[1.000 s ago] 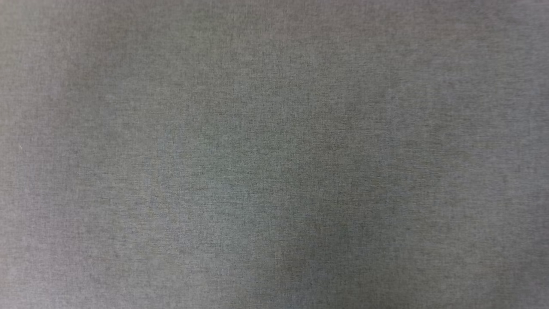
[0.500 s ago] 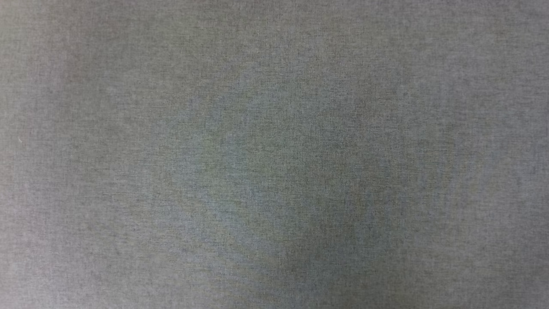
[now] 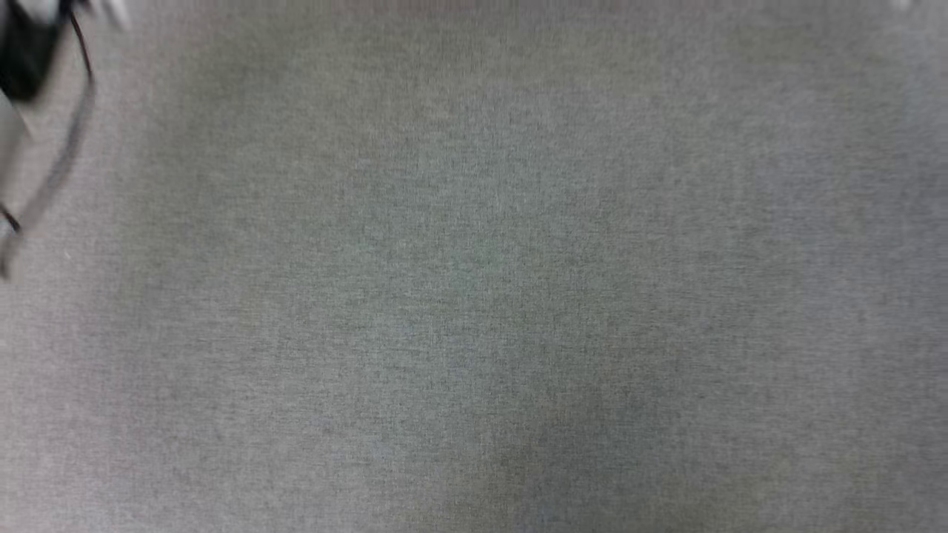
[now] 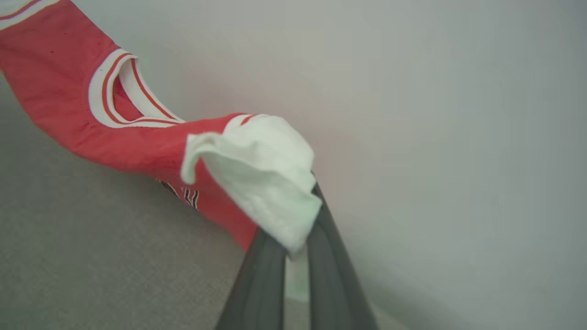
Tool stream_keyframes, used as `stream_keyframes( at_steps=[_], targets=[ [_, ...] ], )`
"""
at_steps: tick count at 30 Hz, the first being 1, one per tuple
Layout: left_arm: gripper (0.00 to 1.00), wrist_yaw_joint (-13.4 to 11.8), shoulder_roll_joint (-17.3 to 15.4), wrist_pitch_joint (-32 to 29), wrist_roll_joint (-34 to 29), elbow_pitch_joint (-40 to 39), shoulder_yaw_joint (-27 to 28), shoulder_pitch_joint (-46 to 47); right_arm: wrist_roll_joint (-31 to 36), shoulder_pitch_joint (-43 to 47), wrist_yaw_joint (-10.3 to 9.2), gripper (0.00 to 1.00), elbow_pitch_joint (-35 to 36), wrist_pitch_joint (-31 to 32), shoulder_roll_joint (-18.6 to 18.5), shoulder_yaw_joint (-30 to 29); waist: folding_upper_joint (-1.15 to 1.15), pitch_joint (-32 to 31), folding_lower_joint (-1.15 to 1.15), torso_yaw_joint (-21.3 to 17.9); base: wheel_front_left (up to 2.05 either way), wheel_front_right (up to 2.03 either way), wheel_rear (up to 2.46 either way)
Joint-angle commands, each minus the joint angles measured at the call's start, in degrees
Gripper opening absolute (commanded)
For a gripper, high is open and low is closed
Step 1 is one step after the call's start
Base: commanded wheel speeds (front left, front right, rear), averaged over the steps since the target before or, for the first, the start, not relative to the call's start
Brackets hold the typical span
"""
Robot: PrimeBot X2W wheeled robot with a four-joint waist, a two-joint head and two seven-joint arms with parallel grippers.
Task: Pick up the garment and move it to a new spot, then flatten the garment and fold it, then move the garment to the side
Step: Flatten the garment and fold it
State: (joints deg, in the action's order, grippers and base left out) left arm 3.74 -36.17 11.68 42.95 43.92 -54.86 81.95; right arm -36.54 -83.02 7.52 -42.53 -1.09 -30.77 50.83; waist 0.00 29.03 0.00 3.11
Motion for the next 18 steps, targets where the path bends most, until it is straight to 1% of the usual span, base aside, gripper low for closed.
stream_keyframes(
  at_steps=[1,2,5,11,18],
  targets=[
    [0.0,-0.25,-0.24,0.35,0.42,-0.38,0.08,-1.71,-0.34,1.45,-0.06,0.0,0.42,-0.4,-0.33,0.3,0.0,-0.97,0.0,-0.17,0.0,0.0,0.0],
    [0.0,-0.36,-0.45,0.69,1.09,-1.04,-0.13,-4.47,-1.14,3.75,-0.06,0.0,1.06,-0.82,-0.63,0.69,0.0,-1.6,0.0,-0.23,0.0,0.0,0.0],
    [0.0,-1.89,-1.54,1.42,2.99,-3.69,-0.49,-12.32,-3.23,10.44,-0.06,0.0,3.38,-1.7,-1.94,2.04,0.0,-3.51,0.0,-0.44,0.0,0.0,0.0],
    [0.0,-6.15,-5.13,2.28,7.38,-11.71,-0.87,-28.96,-6.59,23.71,-0.06,0.0,8.91,-1.87,-5.53,4.54,0.0,-7.7,0.0,-0.93,0.0,0.0,0.0],
    [0.0,-11.51,-9.55,2.14,10.81,-21.52,-2.57,-44.58,-9.38,37.2,-0.06,0.0,13.96,-1.33,-9.59,5.86,0.0,-12.82,0.0,-0.84,0.0,0.0,0.0]
  ],
)
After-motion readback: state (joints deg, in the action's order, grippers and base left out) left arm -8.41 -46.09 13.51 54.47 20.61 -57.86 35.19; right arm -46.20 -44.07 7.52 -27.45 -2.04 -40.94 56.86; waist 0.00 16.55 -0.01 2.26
